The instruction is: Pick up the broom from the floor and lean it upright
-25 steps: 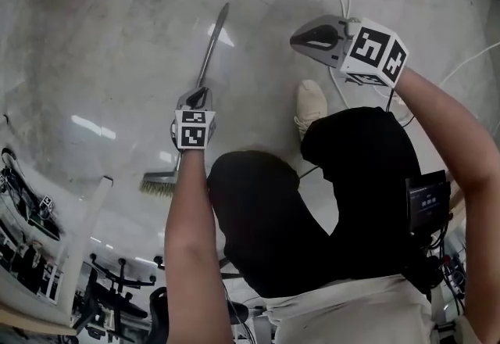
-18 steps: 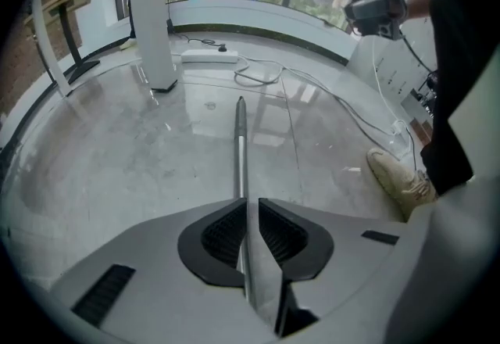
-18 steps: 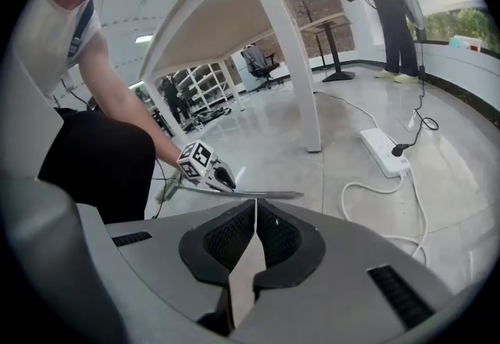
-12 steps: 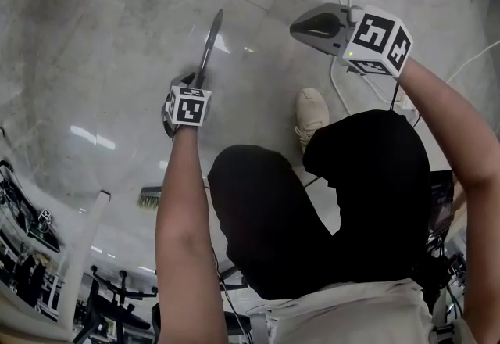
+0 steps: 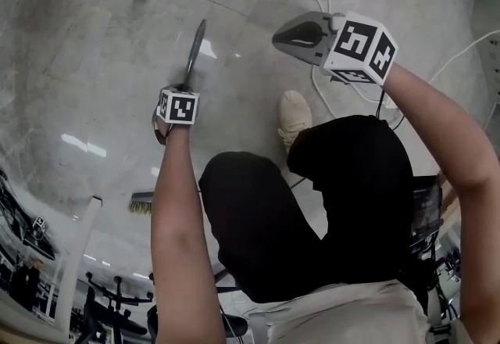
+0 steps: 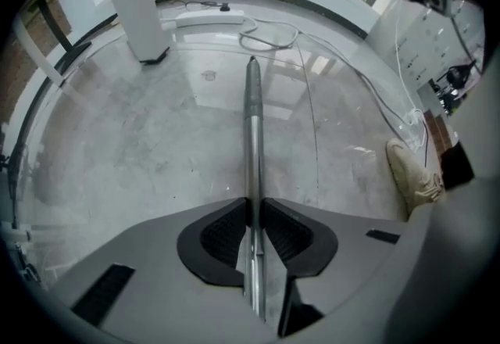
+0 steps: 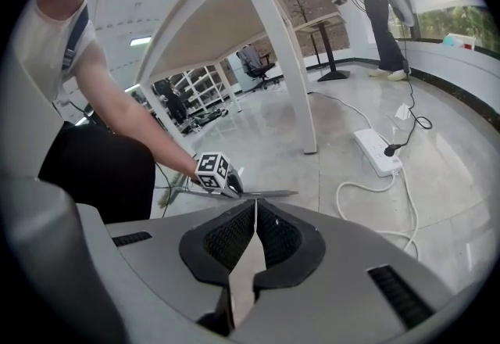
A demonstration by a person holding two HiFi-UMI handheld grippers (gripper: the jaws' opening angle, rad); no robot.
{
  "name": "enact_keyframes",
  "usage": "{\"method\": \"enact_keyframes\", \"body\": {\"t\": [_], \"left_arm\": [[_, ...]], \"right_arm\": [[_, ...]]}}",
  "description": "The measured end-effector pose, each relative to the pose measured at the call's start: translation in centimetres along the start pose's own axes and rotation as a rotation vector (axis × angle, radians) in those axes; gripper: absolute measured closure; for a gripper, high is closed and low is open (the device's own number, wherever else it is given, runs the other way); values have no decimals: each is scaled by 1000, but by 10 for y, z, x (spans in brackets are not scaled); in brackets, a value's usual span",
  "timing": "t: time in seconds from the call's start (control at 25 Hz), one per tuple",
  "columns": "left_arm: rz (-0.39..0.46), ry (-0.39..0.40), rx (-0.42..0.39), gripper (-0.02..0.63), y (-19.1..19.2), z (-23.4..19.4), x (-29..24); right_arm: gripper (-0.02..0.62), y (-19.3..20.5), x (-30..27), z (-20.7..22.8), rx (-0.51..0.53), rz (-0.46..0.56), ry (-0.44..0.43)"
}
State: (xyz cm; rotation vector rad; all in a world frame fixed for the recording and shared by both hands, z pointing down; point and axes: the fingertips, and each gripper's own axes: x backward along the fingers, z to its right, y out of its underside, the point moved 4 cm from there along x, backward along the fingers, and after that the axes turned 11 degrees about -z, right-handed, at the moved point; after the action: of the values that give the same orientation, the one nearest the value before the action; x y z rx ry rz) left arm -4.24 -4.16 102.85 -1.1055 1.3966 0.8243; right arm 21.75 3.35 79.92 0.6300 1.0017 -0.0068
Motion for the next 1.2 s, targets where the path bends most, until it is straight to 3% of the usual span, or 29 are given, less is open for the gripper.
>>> {"method": "enact_keyframes", "body": {"t": [0.4, 0.64, 0.84, 0.96, 1.2], "left_arm": [[227, -122, 42, 529, 45, 8, 143], [355, -226, 93, 529, 108, 34, 248], [410, -277, 169, 530, 172, 44, 319], [443, -300, 272, 529, 211, 37, 354], [529, -324, 593, 529, 275, 26, 416]], "right_arm": [[577, -34, 55, -58, -69, 32, -29], [577, -63, 96, -123, -36, 10, -84], [577, -95, 121, -173, -3, -13, -123], [577, -122, 131, -192, 24, -25, -149], [577, -172, 144, -220, 75, -60, -226]]}}
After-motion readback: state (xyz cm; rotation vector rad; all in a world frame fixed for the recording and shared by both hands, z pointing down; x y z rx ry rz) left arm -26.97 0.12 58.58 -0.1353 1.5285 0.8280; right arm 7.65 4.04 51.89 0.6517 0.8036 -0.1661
